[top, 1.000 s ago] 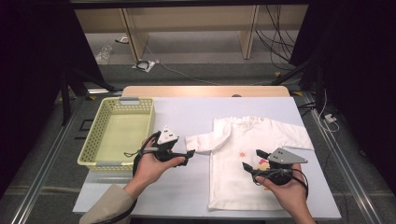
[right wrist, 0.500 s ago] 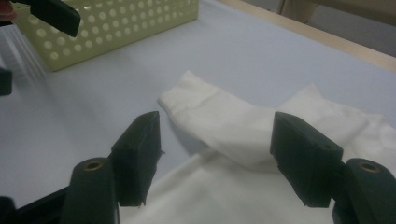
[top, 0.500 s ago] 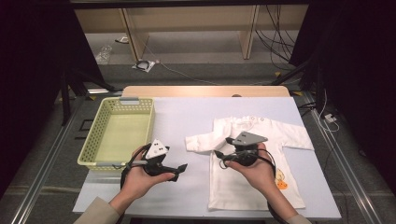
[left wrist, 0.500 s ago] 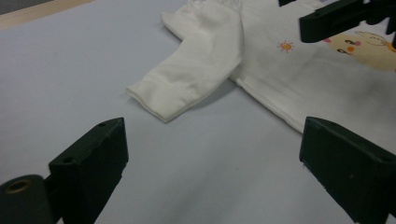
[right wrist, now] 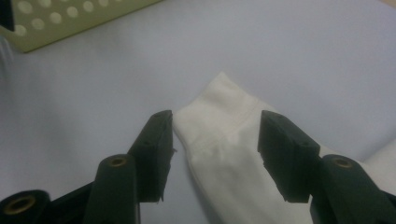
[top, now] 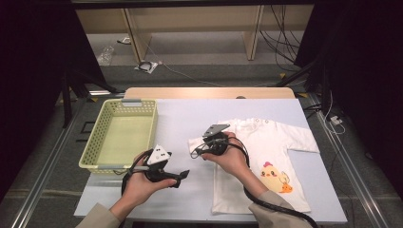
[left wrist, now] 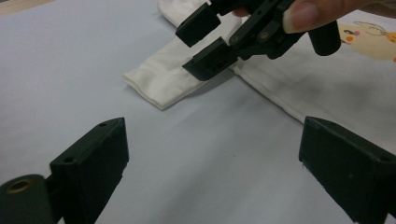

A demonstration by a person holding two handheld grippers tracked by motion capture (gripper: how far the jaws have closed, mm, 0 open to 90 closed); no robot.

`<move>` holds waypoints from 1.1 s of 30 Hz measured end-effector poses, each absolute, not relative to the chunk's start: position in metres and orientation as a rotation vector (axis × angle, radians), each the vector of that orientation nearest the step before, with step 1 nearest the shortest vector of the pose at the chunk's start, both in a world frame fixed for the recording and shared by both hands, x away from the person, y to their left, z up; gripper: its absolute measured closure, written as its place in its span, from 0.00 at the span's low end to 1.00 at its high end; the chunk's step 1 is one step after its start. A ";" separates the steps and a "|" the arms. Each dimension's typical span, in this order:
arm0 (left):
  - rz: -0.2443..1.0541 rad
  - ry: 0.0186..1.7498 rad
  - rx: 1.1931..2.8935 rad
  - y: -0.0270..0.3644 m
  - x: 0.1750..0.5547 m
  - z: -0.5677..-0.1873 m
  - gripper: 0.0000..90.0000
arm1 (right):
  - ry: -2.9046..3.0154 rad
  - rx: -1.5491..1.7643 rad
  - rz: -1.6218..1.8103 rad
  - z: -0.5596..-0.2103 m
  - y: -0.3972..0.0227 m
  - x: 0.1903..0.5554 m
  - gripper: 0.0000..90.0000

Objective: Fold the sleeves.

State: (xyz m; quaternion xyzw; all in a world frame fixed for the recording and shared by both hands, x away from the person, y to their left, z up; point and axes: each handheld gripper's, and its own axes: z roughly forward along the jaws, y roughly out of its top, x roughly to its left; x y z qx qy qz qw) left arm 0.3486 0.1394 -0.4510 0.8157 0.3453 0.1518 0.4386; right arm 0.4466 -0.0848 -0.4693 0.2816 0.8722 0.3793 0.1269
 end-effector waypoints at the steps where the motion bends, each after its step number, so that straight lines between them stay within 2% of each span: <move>1: 0.376 0.860 2.024 0.139 0.349 -0.451 0.09 | 2.553 0.828 1.099 -0.470 -0.083 0.449 0.53; 11: 0.379 0.864 2.036 0.140 0.349 -0.453 0.09 | 2.648 0.815 1.001 -0.479 -0.054 0.460 0.61; 15: 0.377 0.867 2.037 0.141 0.349 -0.453 0.10 | 2.655 0.767 0.944 -0.484 -0.048 0.461 0.71; 20: 0.378 0.865 2.037 0.141 0.349 -0.453 0.10 | 2.626 0.777 0.893 -0.483 -0.044 0.459 0.89; 26: 0.377 0.869 2.035 0.140 0.349 -0.454 0.10 | 2.610 0.833 0.910 -0.483 -0.045 0.459 0.93; 27: 0.376 0.870 2.034 0.140 0.349 -0.454 0.10 | 2.574 1.055 1.004 -0.480 -0.038 0.452 0.93; 28: 0.377 0.869 2.034 0.141 0.349 -0.454 0.10 | 2.552 1.079 1.037 -0.479 -0.038 0.452 0.93; 29: 0.377 0.869 2.033 0.141 0.350 -0.454 0.10 | 2.568 0.887 1.009 -0.478 -0.049 0.457 0.93; 33: 0.380 0.872 2.029 0.141 0.350 -0.454 0.10 | 2.485 0.873 1.067 -0.462 -0.063 0.455 0.93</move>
